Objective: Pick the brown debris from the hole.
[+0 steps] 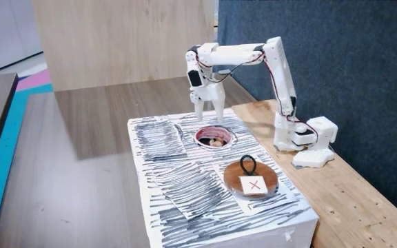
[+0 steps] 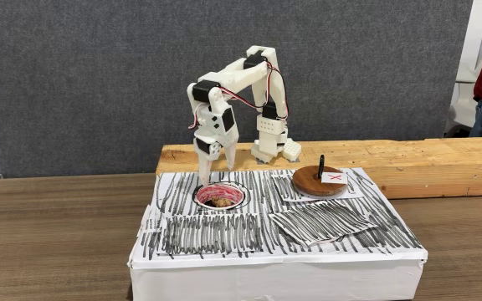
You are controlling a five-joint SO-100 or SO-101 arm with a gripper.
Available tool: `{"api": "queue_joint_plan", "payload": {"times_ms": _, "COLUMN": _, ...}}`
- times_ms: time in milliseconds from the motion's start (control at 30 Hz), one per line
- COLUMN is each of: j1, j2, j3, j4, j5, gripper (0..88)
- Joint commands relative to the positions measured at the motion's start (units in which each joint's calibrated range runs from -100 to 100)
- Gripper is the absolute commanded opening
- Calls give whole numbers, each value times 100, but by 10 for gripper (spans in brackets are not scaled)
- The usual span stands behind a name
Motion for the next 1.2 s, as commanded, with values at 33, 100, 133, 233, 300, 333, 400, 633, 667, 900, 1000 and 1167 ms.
{"api": "queue_joint_plan", "payload": {"times_ms": 33, "j1": -143, "j2": 72, "j3": 3, "j4": -224, "j5": 6, "gripper": 292}}
{"api": "queue_joint_plan", "payload": {"times_ms": 100, "j1": -143, "j2": 206, "j3": 3, "j4": -325, "j5": 6, "gripper": 292}}
{"api": "queue_joint_plan", "payload": {"times_ms": 133, "j1": -143, "j2": 298, "j3": -6, "j4": -375, "j5": 6, "gripper": 292}}
{"api": "queue_joint_plan", "payload": {"times_ms": 233, "j1": -135, "j2": 474, "j3": -60, "j4": -442, "j5": 6, "gripper": 292}}
{"api": "queue_joint_plan", "payload": {"times_ms": 300, "j1": -135, "j2": 482, "j3": -78, "j4": -442, "j5": 6, "gripper": 292}}
{"api": "queue_joint_plan", "payload": {"times_ms": 333, "j1": -135, "j2": 482, "j3": -87, "j4": -442, "j5": 6, "gripper": 292}}
{"api": "queue_joint_plan", "payload": {"times_ms": 400, "j1": -135, "j2": 482, "j3": -96, "j4": -442, "j5": 11, "gripper": 292}}
{"api": "queue_joint_plan", "payload": {"times_ms": 633, "j1": -135, "j2": 415, "j3": -6, "j4": -383, "j5": 11, "gripper": 292}}
{"api": "queue_joint_plan", "payload": {"times_ms": 667, "j1": -143, "j2": 390, "j3": -6, "j4": -375, "j5": 17, "gripper": 292}}
{"api": "queue_joint_plan", "payload": {"times_ms": 900, "j1": -150, "j2": 164, "j3": -6, "j4": -400, "j5": 17, "gripper": 292}}
{"api": "queue_joint_plan", "payload": {"times_ms": 1000, "j1": -150, "j2": -238, "j3": -6, "j4": -442, "j5": 17, "gripper": 292}}
{"api": "queue_joint_plan", "payload": {"times_ms": 1167, "j1": -252, "j2": -573, "j3": 3, "j4": -450, "j5": 17, "gripper": 292}}
